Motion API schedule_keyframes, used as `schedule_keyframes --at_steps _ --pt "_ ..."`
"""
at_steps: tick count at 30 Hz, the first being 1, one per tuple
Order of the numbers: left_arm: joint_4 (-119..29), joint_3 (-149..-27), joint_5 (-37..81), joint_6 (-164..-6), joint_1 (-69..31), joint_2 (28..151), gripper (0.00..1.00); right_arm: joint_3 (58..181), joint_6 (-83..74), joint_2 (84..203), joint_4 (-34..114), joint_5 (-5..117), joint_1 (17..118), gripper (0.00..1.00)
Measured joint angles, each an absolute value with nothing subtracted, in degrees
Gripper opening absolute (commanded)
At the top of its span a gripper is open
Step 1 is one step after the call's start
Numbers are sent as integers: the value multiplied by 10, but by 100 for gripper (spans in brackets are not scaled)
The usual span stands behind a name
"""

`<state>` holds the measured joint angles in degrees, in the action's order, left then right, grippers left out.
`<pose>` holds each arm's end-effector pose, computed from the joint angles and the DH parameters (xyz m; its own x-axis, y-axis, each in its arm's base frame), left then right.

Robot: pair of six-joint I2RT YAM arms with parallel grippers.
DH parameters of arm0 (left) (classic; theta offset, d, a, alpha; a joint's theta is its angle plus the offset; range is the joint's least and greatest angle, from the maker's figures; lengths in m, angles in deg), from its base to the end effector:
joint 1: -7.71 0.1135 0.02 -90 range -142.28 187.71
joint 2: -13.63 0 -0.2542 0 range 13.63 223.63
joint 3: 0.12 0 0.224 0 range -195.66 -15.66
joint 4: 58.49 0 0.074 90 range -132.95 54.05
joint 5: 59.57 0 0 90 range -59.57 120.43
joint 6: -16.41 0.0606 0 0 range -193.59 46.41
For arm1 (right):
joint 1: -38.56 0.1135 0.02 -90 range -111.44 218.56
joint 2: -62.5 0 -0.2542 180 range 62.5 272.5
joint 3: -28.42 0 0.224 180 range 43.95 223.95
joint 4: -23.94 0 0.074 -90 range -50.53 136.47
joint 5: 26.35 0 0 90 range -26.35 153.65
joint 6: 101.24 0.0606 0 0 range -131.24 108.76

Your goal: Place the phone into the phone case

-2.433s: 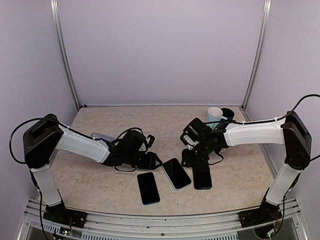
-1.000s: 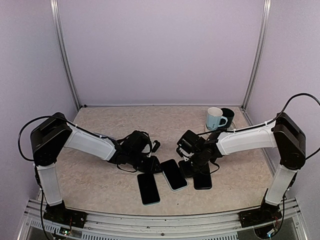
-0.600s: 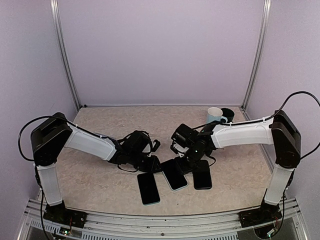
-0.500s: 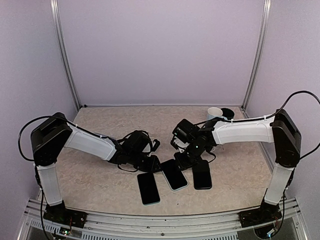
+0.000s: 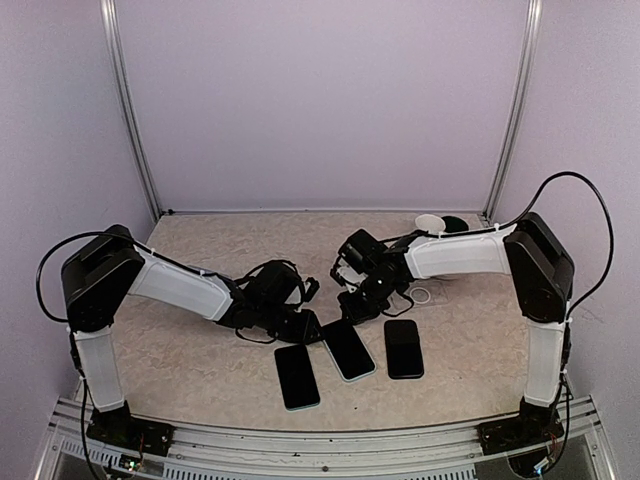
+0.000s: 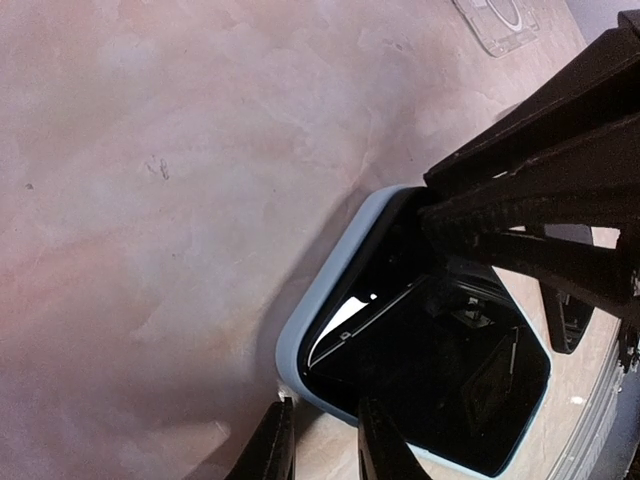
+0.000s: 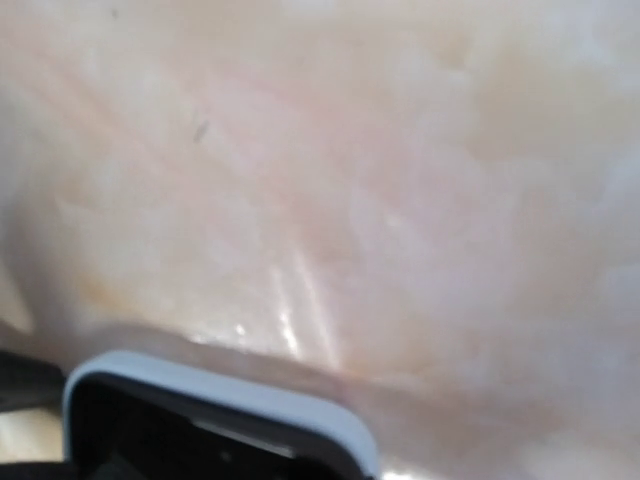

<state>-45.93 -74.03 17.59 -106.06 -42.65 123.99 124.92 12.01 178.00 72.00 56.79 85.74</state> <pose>0.2294 -0.2981 0.1183 -0.8593 0.2167 -0.4633 0.4534 0.7421 -0.4937 0.2622 0.2936 0.1465 -0.8751 -0.3677 -0.3147 -0.4511 0.8553 0.2549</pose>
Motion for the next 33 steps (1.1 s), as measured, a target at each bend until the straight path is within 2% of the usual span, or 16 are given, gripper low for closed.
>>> schedule_keyframes --at_steps 7,16,19,22,25,27,29,31,32,33 --pt "-435 -763 178 -1048 -426 1250 23 1228 131 1774 692 591 868 1" --pt "-382 -799 185 -1013 -425 1263 21 1169 154 1762 630 634 884 0" --pt "-373 -814 188 -1004 -423 1273 19 1184 152 1770 643 641 886 0" --pt "-378 -817 187 -1003 -419 1276 21 1210 149 1770 670 651 889 2" --pt "-372 -816 193 -1004 -419 1269 22 1227 149 1770 705 663 896 13" --pt "-355 -816 202 -1004 -418 1259 26 1238 149 1770 738 666 902 22" --pt "-339 -816 214 -1003 -418 1245 29 1242 152 1766 763 668 907 35" --pt "-323 -820 230 -1001 -417 1222 33 1245 154 1753 782 672 909 58" --pt "-314 -827 241 -999 -416 1206 35 1247 159 1744 788 674 910 73" --pt "-310 -834 252 -997 -414 1187 37 1249 167 1734 792 678 914 92"
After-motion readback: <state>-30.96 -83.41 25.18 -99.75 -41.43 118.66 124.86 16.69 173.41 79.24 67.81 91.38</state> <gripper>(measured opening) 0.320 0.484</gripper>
